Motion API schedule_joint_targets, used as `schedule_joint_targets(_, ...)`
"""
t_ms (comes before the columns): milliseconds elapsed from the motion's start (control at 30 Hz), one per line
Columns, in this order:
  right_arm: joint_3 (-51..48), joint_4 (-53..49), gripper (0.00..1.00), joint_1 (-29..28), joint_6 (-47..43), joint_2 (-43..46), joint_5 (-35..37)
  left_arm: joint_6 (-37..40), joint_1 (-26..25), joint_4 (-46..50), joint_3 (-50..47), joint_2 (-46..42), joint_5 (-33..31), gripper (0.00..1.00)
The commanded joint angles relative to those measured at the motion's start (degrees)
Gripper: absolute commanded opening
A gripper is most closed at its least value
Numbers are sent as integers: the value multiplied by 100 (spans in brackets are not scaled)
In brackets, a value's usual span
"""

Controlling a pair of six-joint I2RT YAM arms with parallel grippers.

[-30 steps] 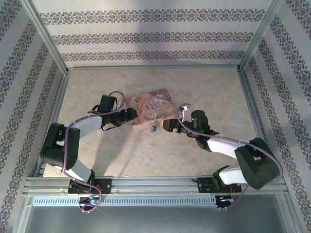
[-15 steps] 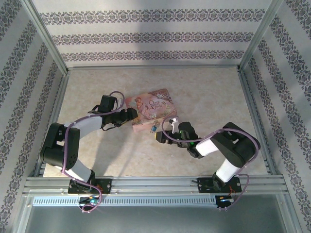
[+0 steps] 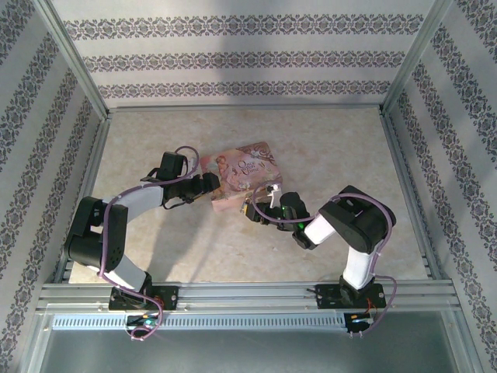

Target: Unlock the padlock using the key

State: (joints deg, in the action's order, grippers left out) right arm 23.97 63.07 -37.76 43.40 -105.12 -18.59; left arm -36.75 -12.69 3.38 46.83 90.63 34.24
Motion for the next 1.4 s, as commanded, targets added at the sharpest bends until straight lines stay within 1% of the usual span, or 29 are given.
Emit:
schedule_joint_targets(0, 105, 144, 45, -65, 78, -173, 55, -60, -67, 150, -96, -1, -257, 78)
schedule_joint_targets(300, 191, 197, 42, -66, 116, -359, 161, -86, -62, 115, -82, 34, -277, 78)
schedule_joint_targets(533, 215, 205, 33, -74, 141, -392, 230, -104, -65, 97, -101, 26, -286, 78)
schedule_joint_targets(633, 218, 246, 32, -73, 159, -432, 242, -103, -64, 97, -110, 34, -290, 78)
schedule_joint_targets(733, 185, 368, 33, -51, 152, -441, 223, -113, -66, 81, -124, 33, -286, 78)
schedule_joint_targets(833, 103, 372, 38, 12, 82, -405, 321, -113, -64, 74, -130, 25, -294, 78)
schedule_joint_targets(933, 66, 390, 41, 138, 48, -398, 343, -113, -66, 79, -124, 21, -299, 78)
schedule_joint_targets(1167, 285, 337, 40, 181, -79, -541, 87, -121, -63, 101, -97, 32, -299, 78)
schedule_joint_targets(1367, 305, 432, 38, 35, 0, -697, 30, -130, -65, 102, -112, 25, -321, 78)
